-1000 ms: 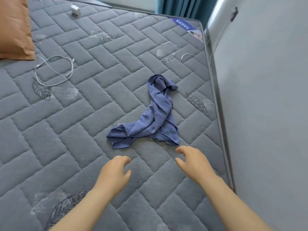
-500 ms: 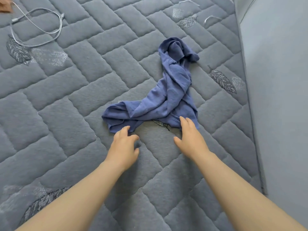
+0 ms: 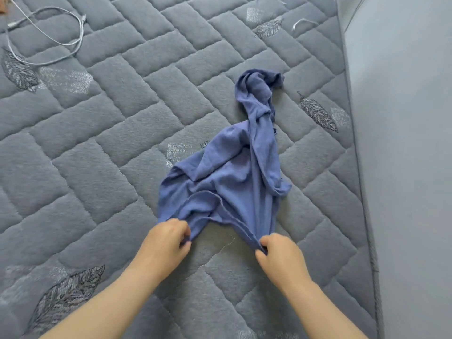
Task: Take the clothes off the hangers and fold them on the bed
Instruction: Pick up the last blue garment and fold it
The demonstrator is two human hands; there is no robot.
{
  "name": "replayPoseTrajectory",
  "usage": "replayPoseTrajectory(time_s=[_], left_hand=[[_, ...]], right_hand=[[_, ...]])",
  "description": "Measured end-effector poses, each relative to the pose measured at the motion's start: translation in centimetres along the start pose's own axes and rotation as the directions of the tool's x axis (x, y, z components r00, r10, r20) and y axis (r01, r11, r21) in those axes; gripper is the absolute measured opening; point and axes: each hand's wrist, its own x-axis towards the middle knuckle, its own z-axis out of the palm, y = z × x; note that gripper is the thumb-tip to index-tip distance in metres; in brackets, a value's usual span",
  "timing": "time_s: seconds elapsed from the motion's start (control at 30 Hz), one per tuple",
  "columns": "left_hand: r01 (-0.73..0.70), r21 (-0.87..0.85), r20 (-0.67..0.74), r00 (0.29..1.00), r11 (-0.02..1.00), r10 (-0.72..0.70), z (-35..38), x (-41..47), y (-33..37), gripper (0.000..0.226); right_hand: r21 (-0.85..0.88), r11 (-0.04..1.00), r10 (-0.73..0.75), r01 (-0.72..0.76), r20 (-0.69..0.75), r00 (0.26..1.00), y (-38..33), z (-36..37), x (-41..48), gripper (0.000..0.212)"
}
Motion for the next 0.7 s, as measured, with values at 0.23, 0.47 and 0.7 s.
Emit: replayPoseTrajectory(time_s=[0.23, 0.47, 0.7], left_hand=[[0.077, 0.152, 0.184, 0.977, 0.985, -0.105, 0.5, -4.0, -0.7, 0.028], [0.059, 0.346, 0.280, 0.946, 0.936, -0.163, -0.7, -3.9, -0.5, 0.011], [-0.119, 0.261, 0.281, 0.959, 0.958, 0.043, 1.1, -3.2, 1.2, 0.116]], right_hand=[[-0.039, 0.999, 0.029, -0.031, -0.047, 0.998, 1.3, -0.3, -3.1, 0.019], [-0.105, 0.991, -0.066, 0.086, 0.180, 0.981, 0.9, 0.1, -4.6, 0.036], [-0.030, 0.989, -0.143, 0.144, 0.026, 0.989, 0.5, 0.1, -5.1, 0.034]])
